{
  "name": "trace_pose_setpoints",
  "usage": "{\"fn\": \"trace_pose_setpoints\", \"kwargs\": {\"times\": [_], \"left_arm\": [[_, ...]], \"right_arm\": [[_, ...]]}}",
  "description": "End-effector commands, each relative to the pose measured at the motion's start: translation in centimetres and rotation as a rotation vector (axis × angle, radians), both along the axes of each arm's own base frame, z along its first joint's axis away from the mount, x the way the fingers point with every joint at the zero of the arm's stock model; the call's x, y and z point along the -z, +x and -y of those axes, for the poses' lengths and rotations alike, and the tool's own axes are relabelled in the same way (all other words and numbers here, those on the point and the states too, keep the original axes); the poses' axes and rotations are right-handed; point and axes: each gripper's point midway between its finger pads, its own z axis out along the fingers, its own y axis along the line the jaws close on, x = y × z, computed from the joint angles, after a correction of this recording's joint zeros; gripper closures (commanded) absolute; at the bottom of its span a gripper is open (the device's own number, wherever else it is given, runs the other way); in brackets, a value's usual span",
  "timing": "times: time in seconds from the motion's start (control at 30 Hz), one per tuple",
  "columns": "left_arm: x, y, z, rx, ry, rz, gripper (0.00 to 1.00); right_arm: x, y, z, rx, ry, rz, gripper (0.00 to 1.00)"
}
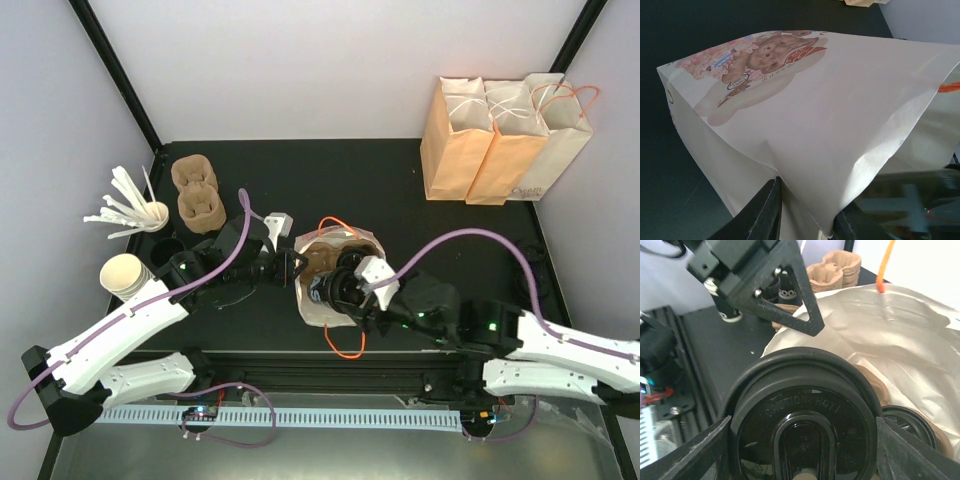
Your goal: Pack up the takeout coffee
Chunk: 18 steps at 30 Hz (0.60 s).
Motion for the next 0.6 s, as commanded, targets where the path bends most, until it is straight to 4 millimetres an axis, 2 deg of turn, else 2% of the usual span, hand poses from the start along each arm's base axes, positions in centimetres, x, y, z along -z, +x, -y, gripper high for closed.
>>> {"fn": "trace_pose_setpoints", "kwargs": {"times": [0.0, 0.13, 0.57], "left_arm": [[-0.9, 0.0, 0.0, 0.001, -0.02, -0.004, 0.75], [-0.9, -0.1, -0.1, 0.001, -0.022, -0.002, 0.75], [-0.8, -0.7, -0.4, 0.014, -0.025, -0.01, 0.76]], "right_arm": [[0.5, 2.6, -0.7, 0.178, -0.066, 0.138, 0.56], [1.6, 3.2, -2.3, 0.183, -0.093, 0.158, 0.56], [7.3, 5.5, -6.0, 0.217, -0.27, 0.192, 0.56]]}}
